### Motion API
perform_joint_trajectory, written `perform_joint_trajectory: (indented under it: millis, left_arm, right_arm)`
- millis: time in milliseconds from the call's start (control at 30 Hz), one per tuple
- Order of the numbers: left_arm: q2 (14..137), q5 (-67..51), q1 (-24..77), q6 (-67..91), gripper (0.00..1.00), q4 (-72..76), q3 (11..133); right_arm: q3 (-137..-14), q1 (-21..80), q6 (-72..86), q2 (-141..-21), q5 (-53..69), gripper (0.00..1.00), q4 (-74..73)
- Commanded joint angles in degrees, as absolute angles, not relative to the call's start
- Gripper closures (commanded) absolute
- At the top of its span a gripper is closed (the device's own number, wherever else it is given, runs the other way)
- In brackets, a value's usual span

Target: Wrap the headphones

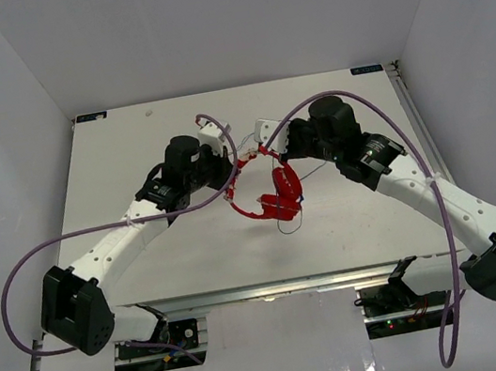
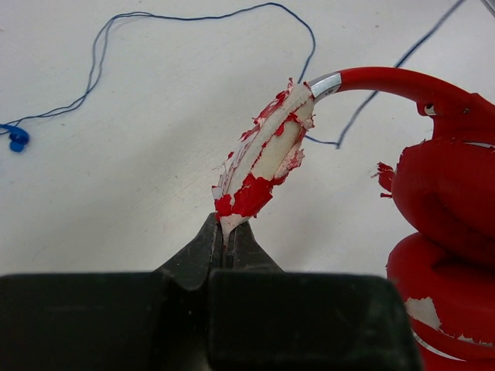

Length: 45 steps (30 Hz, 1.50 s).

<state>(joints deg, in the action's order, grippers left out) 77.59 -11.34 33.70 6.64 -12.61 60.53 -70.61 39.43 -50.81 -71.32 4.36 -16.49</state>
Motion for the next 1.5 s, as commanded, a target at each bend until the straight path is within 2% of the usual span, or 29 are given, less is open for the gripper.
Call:
perform_joint_trajectory:
  millis: [0, 267, 500, 867, 1233, 1467]
  left_arm:
    - [76.6, -16.5, 36.0, 7.4, 1.00, -6.8, 60.4]
    - [71.6, -18.7, 36.3, 11.8, 1.00, -2.0, 56.1]
    - [66.7, -20.8, 36.3, 16.2, 1.00, 2.6, 52.7]
    - [63.0, -25.8, 36.3, 25.3, 1.00, 9.2, 52.1]
    - [62.3, -19.0, 36.4, 37.7, 1.00, 15.6, 53.5]
    - [63.1, -16.9, 36.4, 41.8, 1.00, 19.4, 55.2]
  right_arm:
    - [-71.9, 36.7, -45.4, -72.8, 7.7, 0.92, -14.2]
    - [-65.4, 29.0, -38.4, -72.4, 6.4, 0.92, -7.6]
    - [-61.6, 24.5, -34.3, -71.6, 10.9, 0.92, -6.0]
    - [-57.2, 18.9, -24.8, -72.4, 32.3, 0.92, -4.2]
    - [-50.4, 15.8, -8.4, -68.1, 56.6, 0.92, 11.5]
    - [-49.1, 15.3, -4.2, -68.4, 57.2, 0.92, 15.7]
